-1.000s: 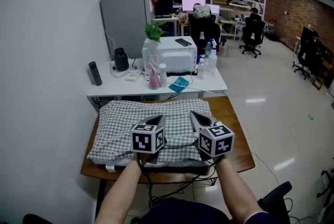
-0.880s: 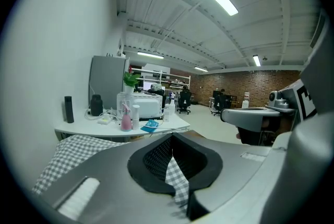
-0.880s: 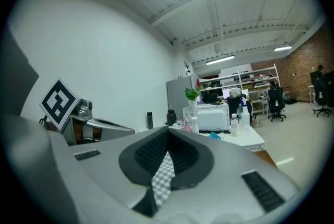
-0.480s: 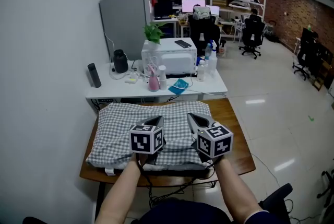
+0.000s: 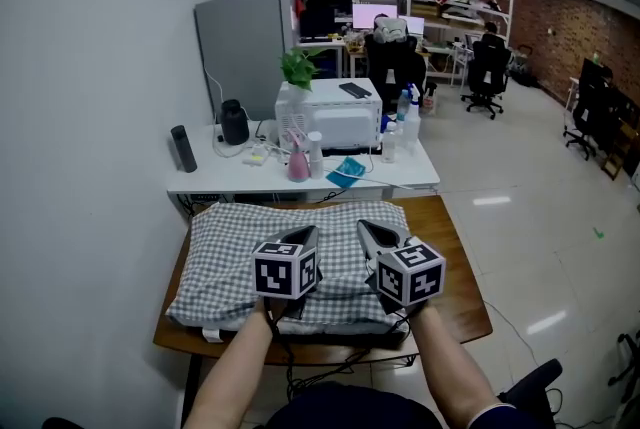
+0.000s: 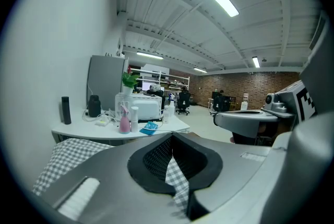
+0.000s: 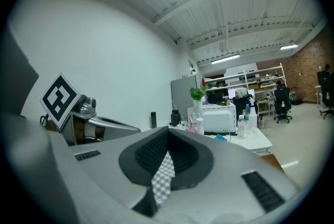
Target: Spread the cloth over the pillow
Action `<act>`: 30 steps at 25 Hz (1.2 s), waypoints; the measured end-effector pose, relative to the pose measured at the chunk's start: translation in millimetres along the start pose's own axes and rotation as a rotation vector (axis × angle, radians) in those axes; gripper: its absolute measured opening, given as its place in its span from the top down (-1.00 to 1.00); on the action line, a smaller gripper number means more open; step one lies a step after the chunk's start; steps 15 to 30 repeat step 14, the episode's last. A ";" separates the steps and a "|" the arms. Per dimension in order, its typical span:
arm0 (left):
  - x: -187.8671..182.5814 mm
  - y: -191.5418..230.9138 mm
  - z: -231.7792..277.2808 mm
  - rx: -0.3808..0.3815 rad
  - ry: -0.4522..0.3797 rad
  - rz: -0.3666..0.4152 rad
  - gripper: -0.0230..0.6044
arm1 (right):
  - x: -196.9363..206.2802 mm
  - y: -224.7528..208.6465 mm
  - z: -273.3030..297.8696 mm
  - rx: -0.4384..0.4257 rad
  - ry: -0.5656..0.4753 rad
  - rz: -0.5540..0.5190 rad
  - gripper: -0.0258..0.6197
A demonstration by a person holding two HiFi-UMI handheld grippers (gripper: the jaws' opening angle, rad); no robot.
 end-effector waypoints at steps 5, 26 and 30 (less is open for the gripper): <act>-0.3 0.2 2.4 0.000 0.000 -0.002 0.91 | -0.4 -0.3 1.2 -0.005 -0.001 0.004 0.88; 0.6 -1.1 6.2 0.012 0.001 -0.004 0.91 | -0.2 -1.7 3.8 -0.003 -0.003 0.008 0.88; 0.6 -1.1 6.2 0.012 0.001 -0.004 0.91 | -0.2 -1.7 3.8 -0.003 -0.003 0.008 0.88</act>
Point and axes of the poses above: the fingertips, and each gripper's own axes: z forward along the fingers, y to its left, x out of its underside, the point moved 3 cm from there along -z, backward along the fingers, and after that the axes turned 15 degrees about z, right-handed, at the moved point
